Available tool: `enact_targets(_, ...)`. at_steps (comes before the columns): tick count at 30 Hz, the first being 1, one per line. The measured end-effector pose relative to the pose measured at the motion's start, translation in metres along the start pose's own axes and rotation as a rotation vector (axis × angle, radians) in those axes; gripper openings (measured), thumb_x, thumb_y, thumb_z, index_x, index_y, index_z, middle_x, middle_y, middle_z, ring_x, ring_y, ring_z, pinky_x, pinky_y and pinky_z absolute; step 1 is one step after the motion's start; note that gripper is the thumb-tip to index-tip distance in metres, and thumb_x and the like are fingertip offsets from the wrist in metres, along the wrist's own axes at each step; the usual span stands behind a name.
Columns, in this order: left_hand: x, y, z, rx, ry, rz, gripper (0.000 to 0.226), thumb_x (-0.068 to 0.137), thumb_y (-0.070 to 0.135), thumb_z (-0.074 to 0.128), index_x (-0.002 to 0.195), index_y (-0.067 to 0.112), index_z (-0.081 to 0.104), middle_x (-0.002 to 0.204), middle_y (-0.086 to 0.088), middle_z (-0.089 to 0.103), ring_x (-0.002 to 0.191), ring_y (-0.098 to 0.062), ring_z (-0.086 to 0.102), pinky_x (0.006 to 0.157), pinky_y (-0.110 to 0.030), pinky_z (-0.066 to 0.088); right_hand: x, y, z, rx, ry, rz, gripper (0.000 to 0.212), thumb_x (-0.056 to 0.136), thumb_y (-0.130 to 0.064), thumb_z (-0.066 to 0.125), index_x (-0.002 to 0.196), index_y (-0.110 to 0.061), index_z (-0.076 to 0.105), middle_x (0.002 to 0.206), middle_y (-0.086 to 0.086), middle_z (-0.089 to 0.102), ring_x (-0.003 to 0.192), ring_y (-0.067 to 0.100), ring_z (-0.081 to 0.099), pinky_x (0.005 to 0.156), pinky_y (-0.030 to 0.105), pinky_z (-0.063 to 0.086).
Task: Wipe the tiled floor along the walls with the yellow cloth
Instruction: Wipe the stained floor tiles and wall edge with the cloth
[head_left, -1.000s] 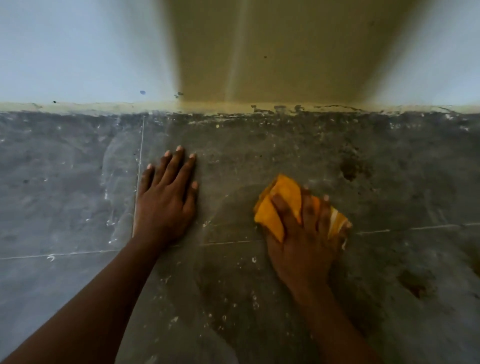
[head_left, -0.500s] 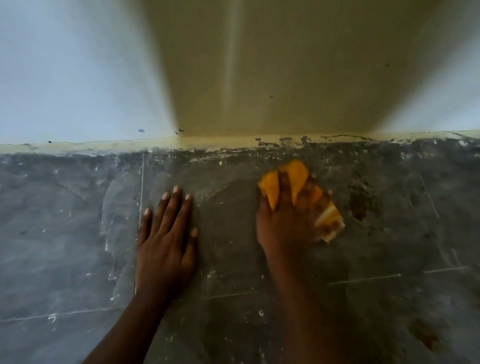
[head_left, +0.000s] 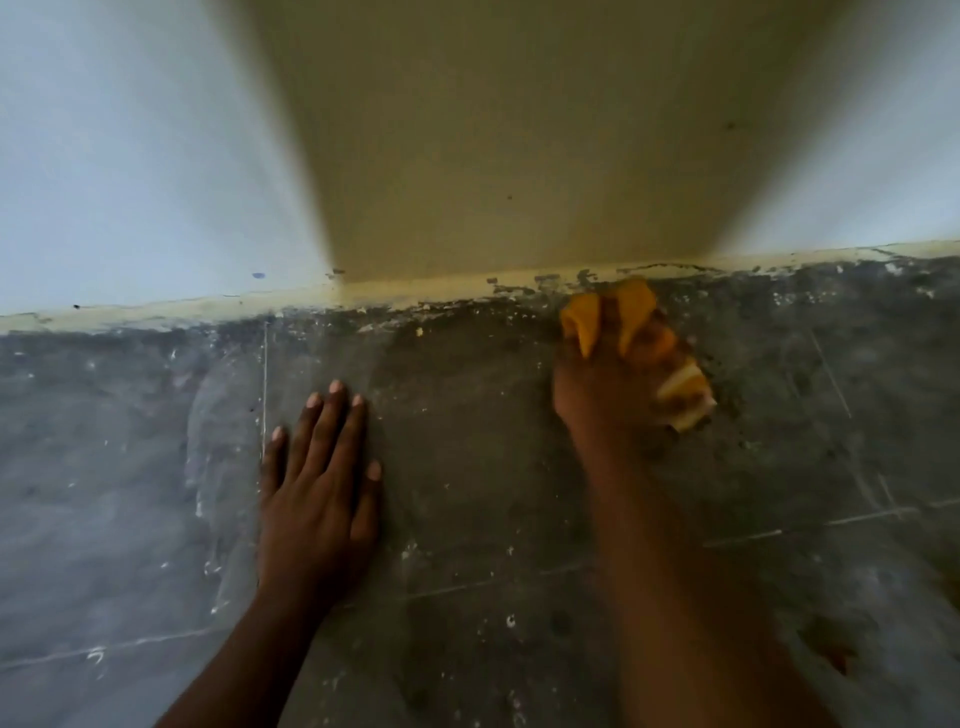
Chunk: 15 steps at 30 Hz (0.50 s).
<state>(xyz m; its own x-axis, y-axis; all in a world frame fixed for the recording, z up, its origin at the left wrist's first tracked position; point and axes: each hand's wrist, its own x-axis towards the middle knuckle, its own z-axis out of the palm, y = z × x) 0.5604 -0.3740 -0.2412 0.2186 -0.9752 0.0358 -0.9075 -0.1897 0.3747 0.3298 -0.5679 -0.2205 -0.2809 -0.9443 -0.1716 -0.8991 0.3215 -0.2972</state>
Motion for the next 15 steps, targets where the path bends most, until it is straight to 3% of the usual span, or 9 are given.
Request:
enact_targets(1, 0.0, -0.001, 0.001, 0.005, -0.01, 0.005, 0.067, 0.105, 0.043, 0.03, 0.167, 0.023, 0.015, 0.176, 0.001, 0.005, 0.163, -0.017, 0.0, 0.131, -0.052, 0.007, 0.002, -0.02, 0.004, 0.021, -0.019, -0.063, 0.066, 0.101, -0.056, 0.029, 0.158, -0.052, -0.003, 0.174, 0.003, -0.009, 0.156, 0.039, -0.021, 0.113, 0.079, -0.012)
enact_targets(3, 0.0, -0.002, -0.001, 0.016, -0.034, -0.004, 0.068, 0.105, 0.048, 0.025, 0.167, 0.024, 0.012, 0.176, 0.002, 0.002, 0.163, -0.018, -0.003, 0.131, -0.054, 0.007, -0.014, -0.031, 0.012, -0.043, -0.106, -0.371, 0.064, 0.103, -0.06, 0.029, 0.159, -0.054, -0.002, 0.173, -0.002, -0.015, 0.157, 0.033, -0.024, 0.116, 0.076, -0.013)
enact_targets(5, -0.003, 0.003, -0.003, 0.017, -0.067, -0.005, 0.07, 0.103, 0.052, 0.024, 0.167, 0.025, 0.011, 0.176, 0.002, 0.0, 0.163, -0.02, -0.004, 0.13, -0.056, 0.006, -0.041, 0.001, 0.0, -0.182, -0.165, -0.753, 0.065, 0.102, -0.066, 0.03, 0.157, -0.059, -0.003, 0.173, -0.007, -0.016, 0.158, 0.029, -0.022, 0.119, 0.074, -0.003)
enact_targets(7, -0.002, 0.015, -0.002, -0.002, -0.127, 0.073, 0.072, 0.101, 0.054, 0.027, 0.166, 0.025, 0.017, 0.176, 0.002, 0.005, 0.163, -0.021, 0.001, 0.13, -0.056, 0.005, -0.057, 0.058, -0.014, -0.26, -0.136, -0.922, 0.068, 0.098, -0.069, 0.033, 0.156, -0.062, -0.001, 0.174, -0.01, -0.013, 0.16, 0.027, -0.016, 0.12, 0.073, 0.003)
enact_targets(9, 0.007, 0.048, 0.007, -0.041, -0.19, 0.18, 0.073, 0.1, 0.056, 0.025, 0.166, 0.026, 0.019, 0.175, 0.004, 0.007, 0.163, -0.018, 0.004, 0.131, -0.052, 0.003, -0.041, 0.107, -0.039, -0.302, -0.137, -0.803, 0.07, 0.095, -0.071, 0.029, 0.156, -0.062, -0.004, 0.174, -0.007, -0.014, 0.16, 0.029, -0.014, 0.119, 0.074, 0.003)
enact_targets(11, 0.018, 0.09, 0.02, -0.076, -0.222, 0.188, 0.076, 0.098, 0.058, 0.022, 0.166, 0.027, 0.013, 0.175, 0.007, -0.001, 0.163, -0.014, -0.005, 0.131, -0.049, -0.006, 0.001, 0.124, -0.046, -0.267, -0.1, -0.448, 0.069, 0.096, -0.073, 0.022, 0.155, -0.06, -0.012, 0.173, -0.001, -0.02, 0.158, 0.033, -0.019, 0.118, 0.076, -0.005)
enact_targets(13, 0.027, 0.117, 0.039, -0.036, -0.174, 0.138, 0.078, 0.096, 0.059, 0.022, 0.166, 0.03, 0.006, 0.175, 0.008, -0.008, 0.162, -0.013, -0.012, 0.13, -0.049, -0.012, 0.048, 0.099, -0.037, -0.016, -0.083, -0.07, 0.072, 0.093, -0.077, 0.014, 0.156, -0.056, -0.013, 0.172, 0.001, -0.021, 0.157, 0.036, -0.023, 0.116, 0.076, -0.013)
enact_targets(15, 0.03, 0.124, 0.051, 0.04, -0.111, 0.12, 0.077, 0.098, 0.058, 0.026, 0.166, 0.03, 0.005, 0.175, 0.007, -0.006, 0.162, -0.016, -0.01, 0.13, -0.053, -0.009, 0.071, 0.059, -0.025, 0.086, -0.084, 0.006, 0.078, 0.087, -0.078, 0.009, 0.159, -0.052, -0.008, 0.173, 0.003, -0.018, 0.156, 0.038, -0.023, 0.114, 0.076, -0.018)
